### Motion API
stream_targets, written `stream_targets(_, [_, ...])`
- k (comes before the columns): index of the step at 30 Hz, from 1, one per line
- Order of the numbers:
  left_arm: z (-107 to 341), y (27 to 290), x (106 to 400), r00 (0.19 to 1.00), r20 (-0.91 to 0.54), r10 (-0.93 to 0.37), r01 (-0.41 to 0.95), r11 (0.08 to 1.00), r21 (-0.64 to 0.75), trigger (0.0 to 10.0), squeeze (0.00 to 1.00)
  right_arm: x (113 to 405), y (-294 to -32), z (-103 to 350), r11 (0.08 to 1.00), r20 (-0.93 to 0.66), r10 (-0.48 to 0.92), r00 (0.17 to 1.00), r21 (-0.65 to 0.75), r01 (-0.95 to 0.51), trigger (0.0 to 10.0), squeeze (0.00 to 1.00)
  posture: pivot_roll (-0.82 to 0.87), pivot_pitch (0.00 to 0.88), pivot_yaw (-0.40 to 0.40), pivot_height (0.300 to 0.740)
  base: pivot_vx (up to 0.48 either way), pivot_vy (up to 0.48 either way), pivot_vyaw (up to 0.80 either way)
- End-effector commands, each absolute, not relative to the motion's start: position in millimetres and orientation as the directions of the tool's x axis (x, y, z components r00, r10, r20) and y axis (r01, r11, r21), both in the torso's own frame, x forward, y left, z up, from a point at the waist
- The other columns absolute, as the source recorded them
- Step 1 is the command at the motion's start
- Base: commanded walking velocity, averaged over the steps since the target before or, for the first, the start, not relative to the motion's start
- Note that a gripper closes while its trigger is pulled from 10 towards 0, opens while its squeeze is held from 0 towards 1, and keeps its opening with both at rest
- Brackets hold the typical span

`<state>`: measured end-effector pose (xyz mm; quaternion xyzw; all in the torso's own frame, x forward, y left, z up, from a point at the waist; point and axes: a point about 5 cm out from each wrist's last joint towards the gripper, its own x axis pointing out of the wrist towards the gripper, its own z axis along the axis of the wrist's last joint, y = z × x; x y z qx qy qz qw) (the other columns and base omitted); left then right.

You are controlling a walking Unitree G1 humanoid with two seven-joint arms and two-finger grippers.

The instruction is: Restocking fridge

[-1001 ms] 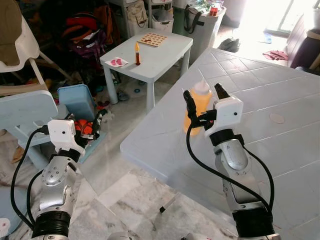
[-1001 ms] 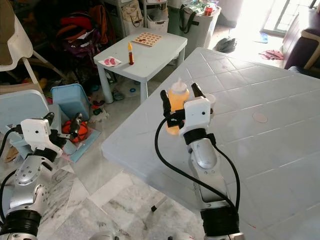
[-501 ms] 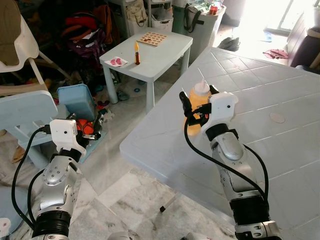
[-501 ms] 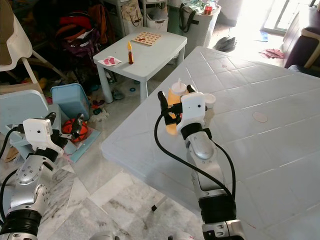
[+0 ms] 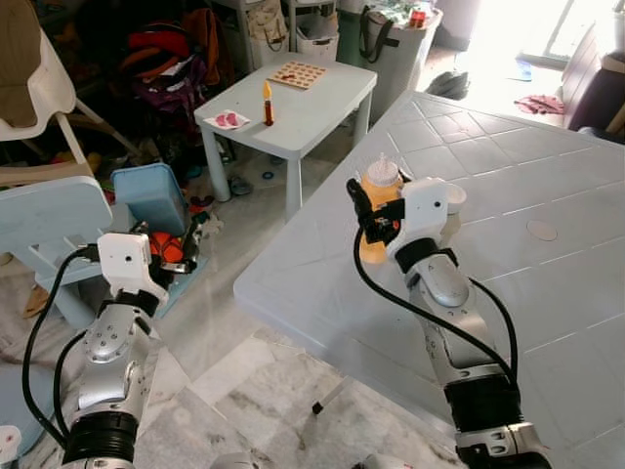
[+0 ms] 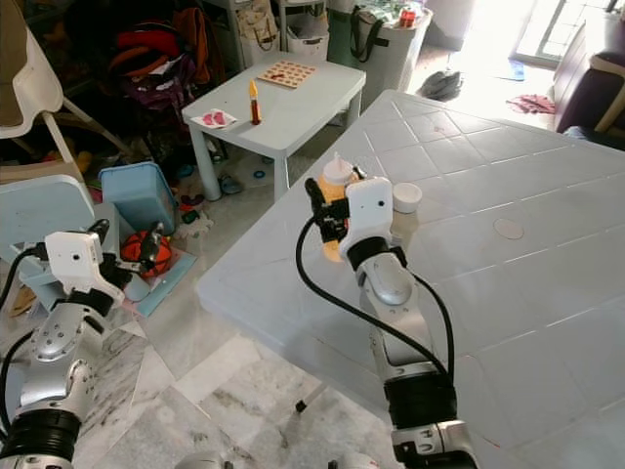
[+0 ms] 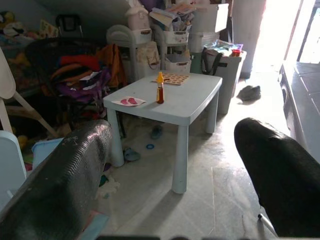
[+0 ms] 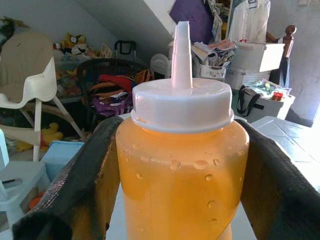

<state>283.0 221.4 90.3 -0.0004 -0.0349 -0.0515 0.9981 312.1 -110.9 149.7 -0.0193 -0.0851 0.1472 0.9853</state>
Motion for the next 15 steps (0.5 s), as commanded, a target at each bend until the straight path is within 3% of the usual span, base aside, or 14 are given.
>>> stream_targets(1, [89.4, 220.8, 285.1, 0.992, 0.056, -0.114, 0.113, 0.993, 0.013, 10.0, 0.00, 314.5, -109.8, 149.0, 0.952, 0.148, 0.304, 0.941, -0.067, -0.298, 6.2, 0.00, 0.03, 0.000, 0.030, 0.740, 0.000, 0.000, 0.00])
stream_targets(3, [89.4, 220.8, 285.2, 0.992, 0.056, -0.114, 0.113, 0.994, 0.013, 10.0, 0.00, 314.3, -109.8, 148.9, 0.952, 0.148, 0.304, 0.941, -0.067, -0.298, 6.1, 0.00, 0.03, 0.000, 0.030, 0.740, 0.000, 0.000, 0.00])
stream_targets(5, [89.4, 220.8, 285.7, 0.992, 0.056, -0.113, 0.113, 0.994, 0.012, 10.0, 0.00, 314.5, -110.0, 148.6, 0.952, 0.146, 0.305, 0.941, -0.069, -0.298, 7.0, 0.00, 0.03, 0.000, 0.031, 0.740, 0.000, 0.000, 0.00])
stream_targets(6, [89.6, 220.8, 286.1, 0.992, 0.056, -0.113, 0.113, 0.994, 0.012, 10.0, 0.00, 314.6, -110.1, 148.7, 0.952, 0.147, 0.305, 0.941, -0.067, -0.298, 6.4, 0.00, 0.03, 0.000, 0.030, 0.740, 0.000, 0.000, 0.00])
stream_targets(7, [89.6, 220.9, 286.2, 0.992, 0.056, -0.113, 0.113, 0.994, 0.012, 10.0, 0.00, 314.5, -110.1, 148.7, 0.952, 0.147, 0.306, 0.941, -0.067, -0.299, 4.2, 0.00, 0.03, 0.000, 0.030, 0.740, 0.000, 0.000, 0.00])
stream_targets(8, [89.6, 221.0, 286.4, 0.992, 0.056, -0.113, 0.113, 0.994, 0.012, 10.0, 0.00, 314.3, -109.9, 148.8, 0.951, 0.148, 0.307, 0.940, -0.065, -0.301, 0.0, 0.00, 0.03, 0.000, 0.031, 0.740, 0.000, 0.000, 0.00])
stream_targets(12, [89.6, 221.3, 286.9, 0.992, 0.055, -0.114, 0.113, 0.993, 0.013, 10.0, 0.00, 314.4, -109.7, 149.0, 0.952, 0.150, 0.307, 0.940, -0.067, -0.300, 0.0, 0.00, 0.03, 0.000, 0.031, 0.740, 0.000, 0.000, 0.00])
stream_targets(13, [89.7, 221.4, 287.0, 0.992, 0.054, -0.114, 0.113, 0.994, 0.013, 10.0, 0.00, 314.5, -109.6, 149.2, 0.952, 0.150, 0.306, 0.940, -0.066, -0.299, 4.5, 0.00, 0.03, 0.000, 0.032, 0.740, 0.000, 0.000, 0.00])
stream_targets(14, [89.7, 221.5, 286.9, 0.992, 0.054, -0.113, 0.113, 0.994, 0.014, 10.0, 0.00, 314.4, -109.6, 149.4, 0.952, 0.150, 0.306, 0.940, -0.065, -0.299, 5.6, 0.00, 0.03, 0.000, 0.032, 0.740, 0.000, 0.000, 0.00])
stream_targets(15, [90.1, 221.5, 287.0, 0.992, 0.055, -0.113, 0.112, 0.994, 0.014, 10.0, 0.00, 314.0, -109.2, 150.3, 0.951, 0.154, 0.310, 0.938, -0.061, -0.304, 8.8, 0.00, 0.03, 0.000, 0.033, 0.740, 0.000, 0.000, 0.00])
